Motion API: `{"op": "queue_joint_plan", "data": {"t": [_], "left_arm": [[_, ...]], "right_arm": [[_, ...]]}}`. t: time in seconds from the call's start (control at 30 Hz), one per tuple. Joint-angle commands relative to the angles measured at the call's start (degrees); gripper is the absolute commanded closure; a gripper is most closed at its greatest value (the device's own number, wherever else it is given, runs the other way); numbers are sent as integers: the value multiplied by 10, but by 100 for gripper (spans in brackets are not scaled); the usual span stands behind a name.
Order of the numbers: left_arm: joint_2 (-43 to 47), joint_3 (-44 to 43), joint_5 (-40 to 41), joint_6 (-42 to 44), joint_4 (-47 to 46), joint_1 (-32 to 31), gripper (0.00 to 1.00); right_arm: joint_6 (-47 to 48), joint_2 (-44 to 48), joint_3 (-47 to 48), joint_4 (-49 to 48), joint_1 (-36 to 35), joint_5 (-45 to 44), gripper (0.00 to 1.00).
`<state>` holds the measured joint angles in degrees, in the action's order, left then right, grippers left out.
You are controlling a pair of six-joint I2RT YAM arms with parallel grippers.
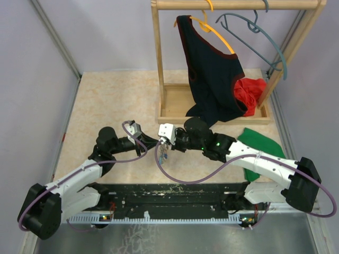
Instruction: Put the keys on the keyring
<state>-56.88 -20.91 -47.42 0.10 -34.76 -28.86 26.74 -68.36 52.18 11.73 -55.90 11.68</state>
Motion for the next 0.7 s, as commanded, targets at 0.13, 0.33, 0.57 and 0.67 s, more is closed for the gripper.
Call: {"op": "queue_joint_plan", "data": {"t": [0.13,0.33,0.57,0.67], "left_arm": [[1,2,-14,7,-24,0,99],[3,3,-11,7,-24,0,99],[5,3,-9,6,-24,0,99],[5,3,-9,6,-24,-1,99]], "right_arm": [[-13,14,21,-28,-11,0,100],[-14,12,23,-25,-11,-3,100],[-15,9,26,-20,-11,-7,100],[-16,8,26,-19,-11,-7,100]]}}
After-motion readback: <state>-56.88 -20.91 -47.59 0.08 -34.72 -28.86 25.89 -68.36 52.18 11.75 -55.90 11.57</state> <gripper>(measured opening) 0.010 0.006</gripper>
